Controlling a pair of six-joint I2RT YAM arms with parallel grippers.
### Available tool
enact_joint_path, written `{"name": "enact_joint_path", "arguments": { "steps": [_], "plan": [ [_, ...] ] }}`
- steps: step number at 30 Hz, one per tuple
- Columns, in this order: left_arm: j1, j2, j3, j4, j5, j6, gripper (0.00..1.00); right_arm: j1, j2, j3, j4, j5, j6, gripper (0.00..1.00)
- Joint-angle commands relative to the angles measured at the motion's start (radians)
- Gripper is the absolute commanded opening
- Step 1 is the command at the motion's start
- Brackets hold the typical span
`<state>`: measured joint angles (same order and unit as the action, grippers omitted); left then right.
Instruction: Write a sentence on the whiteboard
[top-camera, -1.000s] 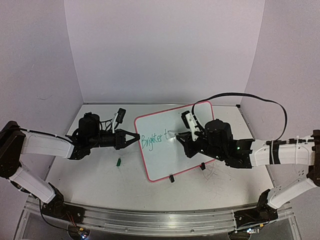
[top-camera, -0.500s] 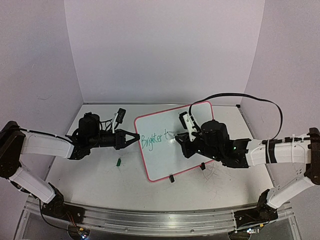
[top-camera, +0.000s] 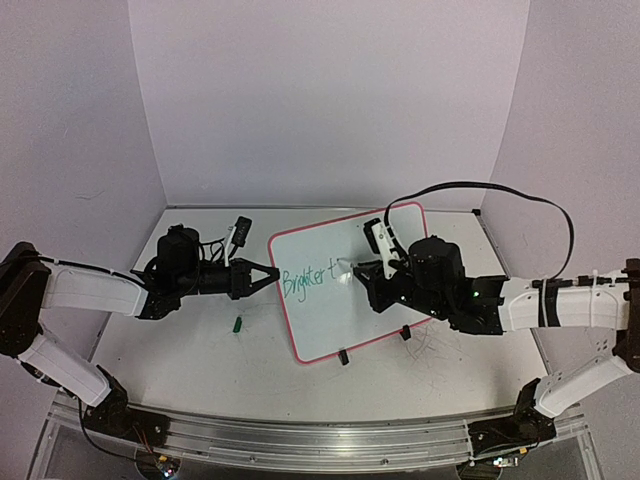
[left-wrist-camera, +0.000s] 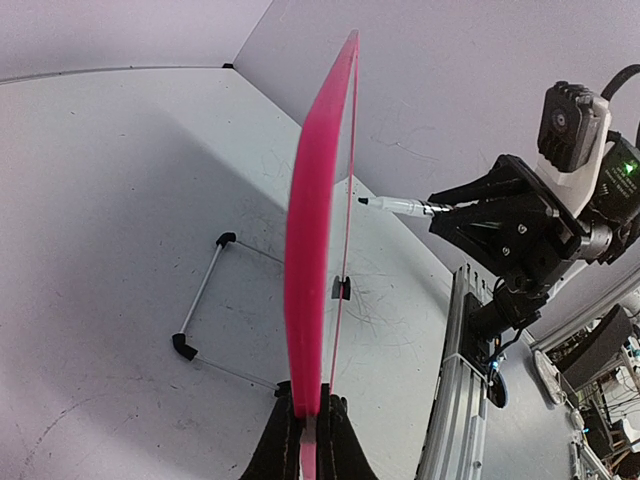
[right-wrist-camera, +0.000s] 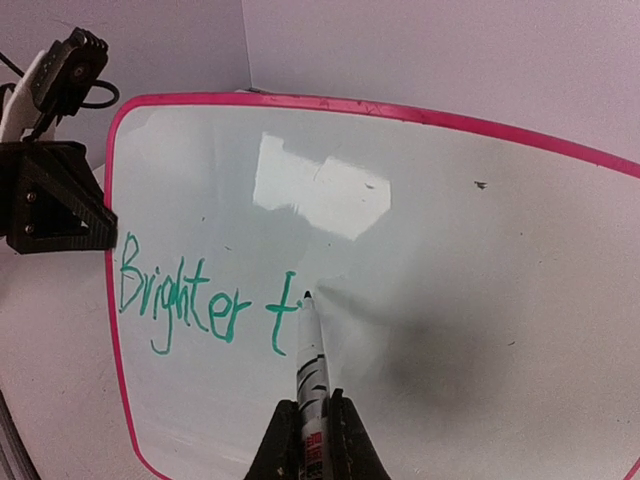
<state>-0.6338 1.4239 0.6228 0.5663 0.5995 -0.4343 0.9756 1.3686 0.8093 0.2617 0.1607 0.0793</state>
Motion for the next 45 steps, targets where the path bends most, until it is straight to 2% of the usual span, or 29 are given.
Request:
{"name": "enact_joint_path", "arguments": {
  "steps": [1, 45],
  "plan": [
    [0.001, -0.029, 0.042, -0.008, -0.009, 0.028, 0.0, -0.002, 0.01, 0.009, 0.016, -0.034, 0.017, 0.0],
    [0.002, -0.026, 0.047, -0.017, -0.009, 0.036, 0.0, -0.001, 0.039, 0.01, -0.029, 0.005, 0.043, 0.0]
  ]
}}
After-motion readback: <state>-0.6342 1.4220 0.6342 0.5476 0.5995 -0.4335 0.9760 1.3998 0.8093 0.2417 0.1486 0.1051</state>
